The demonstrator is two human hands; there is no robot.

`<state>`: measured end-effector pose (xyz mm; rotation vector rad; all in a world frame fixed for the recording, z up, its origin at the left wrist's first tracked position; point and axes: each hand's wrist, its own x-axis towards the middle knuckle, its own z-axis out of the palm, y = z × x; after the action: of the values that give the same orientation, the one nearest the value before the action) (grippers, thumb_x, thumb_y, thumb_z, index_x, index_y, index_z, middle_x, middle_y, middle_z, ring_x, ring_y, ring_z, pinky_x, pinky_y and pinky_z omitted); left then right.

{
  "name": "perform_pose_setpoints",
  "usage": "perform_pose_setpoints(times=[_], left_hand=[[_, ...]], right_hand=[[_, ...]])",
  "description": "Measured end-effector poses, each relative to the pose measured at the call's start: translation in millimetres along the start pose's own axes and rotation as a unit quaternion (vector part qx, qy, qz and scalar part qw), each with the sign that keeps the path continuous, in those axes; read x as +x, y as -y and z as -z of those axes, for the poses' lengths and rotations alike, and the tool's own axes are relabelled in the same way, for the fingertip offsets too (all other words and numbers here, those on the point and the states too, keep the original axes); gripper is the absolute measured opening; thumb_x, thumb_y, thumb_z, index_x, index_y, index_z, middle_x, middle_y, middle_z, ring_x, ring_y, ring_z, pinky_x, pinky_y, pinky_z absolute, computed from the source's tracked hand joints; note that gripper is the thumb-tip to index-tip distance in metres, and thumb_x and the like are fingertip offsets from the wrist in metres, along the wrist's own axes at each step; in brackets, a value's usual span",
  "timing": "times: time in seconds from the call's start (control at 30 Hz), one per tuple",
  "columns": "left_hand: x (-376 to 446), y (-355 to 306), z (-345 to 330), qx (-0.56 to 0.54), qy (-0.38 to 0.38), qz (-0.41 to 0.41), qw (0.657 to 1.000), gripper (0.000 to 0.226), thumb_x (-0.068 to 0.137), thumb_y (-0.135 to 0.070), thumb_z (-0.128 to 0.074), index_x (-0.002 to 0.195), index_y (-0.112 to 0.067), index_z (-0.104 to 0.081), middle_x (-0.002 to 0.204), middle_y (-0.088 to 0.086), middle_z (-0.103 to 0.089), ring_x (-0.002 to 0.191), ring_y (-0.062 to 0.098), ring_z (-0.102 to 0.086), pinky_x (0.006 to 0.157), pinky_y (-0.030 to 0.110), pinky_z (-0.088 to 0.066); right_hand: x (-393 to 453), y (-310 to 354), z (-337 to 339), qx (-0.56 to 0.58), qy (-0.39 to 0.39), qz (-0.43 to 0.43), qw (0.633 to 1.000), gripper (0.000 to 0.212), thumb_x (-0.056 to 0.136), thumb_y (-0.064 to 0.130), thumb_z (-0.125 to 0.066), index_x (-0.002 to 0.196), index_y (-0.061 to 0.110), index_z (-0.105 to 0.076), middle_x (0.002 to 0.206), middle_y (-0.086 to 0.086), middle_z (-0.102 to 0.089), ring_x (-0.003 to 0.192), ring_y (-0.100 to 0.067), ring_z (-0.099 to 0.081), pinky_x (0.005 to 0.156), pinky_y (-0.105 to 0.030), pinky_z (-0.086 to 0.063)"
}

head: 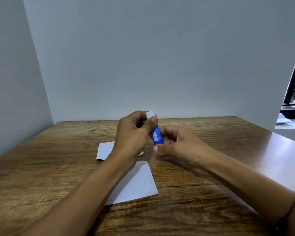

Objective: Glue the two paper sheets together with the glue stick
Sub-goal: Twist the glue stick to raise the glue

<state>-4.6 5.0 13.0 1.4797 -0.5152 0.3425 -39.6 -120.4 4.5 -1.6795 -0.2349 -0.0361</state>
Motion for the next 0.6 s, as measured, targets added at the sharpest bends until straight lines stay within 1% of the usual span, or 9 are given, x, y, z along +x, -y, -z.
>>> perform_pose_setpoints(times=[0.1, 0.2, 0.3, 0.37, 0.43, 0.5, 0.6], left_hand=[[-0.2, -0.3, -0.6, 0.0, 0.001, -0.002, 1.0, 0.016, 0.084, -0.013, -0.06, 0.074, -0.024, -0.065, 0.065, -0.008, -0.062, 0.052, -0.006, -0.055, 0.051, 0.008, -0.045], [1.0, -0.1, 0.5, 0.004, -0.005, -0.01, 1.0, 0.017, 0.085, -0.013, -0.059, 0.074, -0.025, -0.064, 0.067, -0.009, -0.063, 0.054, -0.007, -0.055, 0.054, 0.007, -0.046], [1.2, 0.4, 1.7, 0.007, -0.007, -0.011, 1.0, 0.016, 0.084, -0.014, -0.059, 0.075, -0.026, -0.064, 0.069, -0.01, -0.064, 0.057, -0.008, -0.056, 0.057, 0.007, -0.047], [1.1, 0.4, 1.4, 0.005, -0.008, -0.008, 1.0, 0.016, 0.084, -0.014, -0.06, 0.075, -0.026, -0.065, 0.07, -0.011, -0.064, 0.058, -0.008, -0.057, 0.057, 0.007, -0.047], [0.9, 0.1, 0.6, 0.002, -0.009, -0.004, 1.0, 0.016, 0.084, -0.014, -0.06, 0.075, -0.026, -0.065, 0.069, -0.011, -0.064, 0.058, -0.008, -0.057, 0.056, 0.007, -0.047], [0.4, 0.1, -0.6, 0.005, -0.006, -0.003, 1.0, 0.015, 0.084, -0.014, -0.059, 0.075, -0.025, -0.065, 0.069, -0.01, -0.064, 0.058, -0.008, -0.057, 0.055, 0.007, -0.047], [-0.3, 0.7, -2.3, 0.01, 0.0, -0.005, 1.0, 0.017, 0.085, -0.013, -0.059, 0.074, -0.025, -0.064, 0.07, -0.009, -0.064, 0.058, -0.008, -0.057, 0.054, 0.006, -0.046]], right_hand=[[0.2, 0.4, -1.1, -0.036, -0.01, 0.005, 0.999, 0.022, 0.075, -0.006, -0.064, 0.083, 0.014, -0.068, 0.071, -0.005, -0.06, 0.066, -0.013, -0.057, 0.071, -0.032, -0.054], [1.6, 1.2, 3.4, 0.013, -0.009, 0.004, 1.0, 0.025, 0.079, -0.012, -0.056, 0.094, 0.006, -0.065, 0.073, -0.012, -0.062, 0.061, -0.015, -0.061, 0.064, -0.028, -0.054], [1.7, 0.2, 4.5, 0.026, -0.014, 0.006, 1.0, 0.025, 0.082, -0.01, -0.055, 0.101, 0.004, -0.061, 0.079, -0.014, -0.063, 0.063, -0.016, -0.064, 0.069, -0.031, -0.055], [1.4, -0.4, 1.6, 0.003, -0.017, 0.007, 1.0, 0.024, 0.078, -0.005, -0.062, 0.096, 0.01, -0.063, 0.083, -0.009, -0.062, 0.067, -0.015, -0.061, 0.077, -0.038, -0.055], [0.3, 0.5, -2.5, -0.024, -0.024, 0.008, 0.999, 0.024, 0.074, -0.002, -0.068, 0.087, 0.018, -0.065, 0.077, -0.002, -0.061, 0.064, -0.01, -0.059, 0.083, -0.045, -0.055], [-0.4, 1.6, -3.9, -0.043, -0.033, 0.01, 0.998, 0.026, 0.074, -0.004, -0.067, 0.08, 0.022, -0.066, 0.071, 0.0, -0.06, 0.061, -0.009, -0.058, 0.083, -0.046, -0.055], [0.0, 2.3, -2.4, -0.06, -0.031, 0.009, 0.998, 0.026, 0.078, -0.007, -0.059, 0.083, 0.018, -0.064, 0.074, -0.005, -0.059, 0.065, -0.015, -0.058, 0.079, -0.041, -0.054]])
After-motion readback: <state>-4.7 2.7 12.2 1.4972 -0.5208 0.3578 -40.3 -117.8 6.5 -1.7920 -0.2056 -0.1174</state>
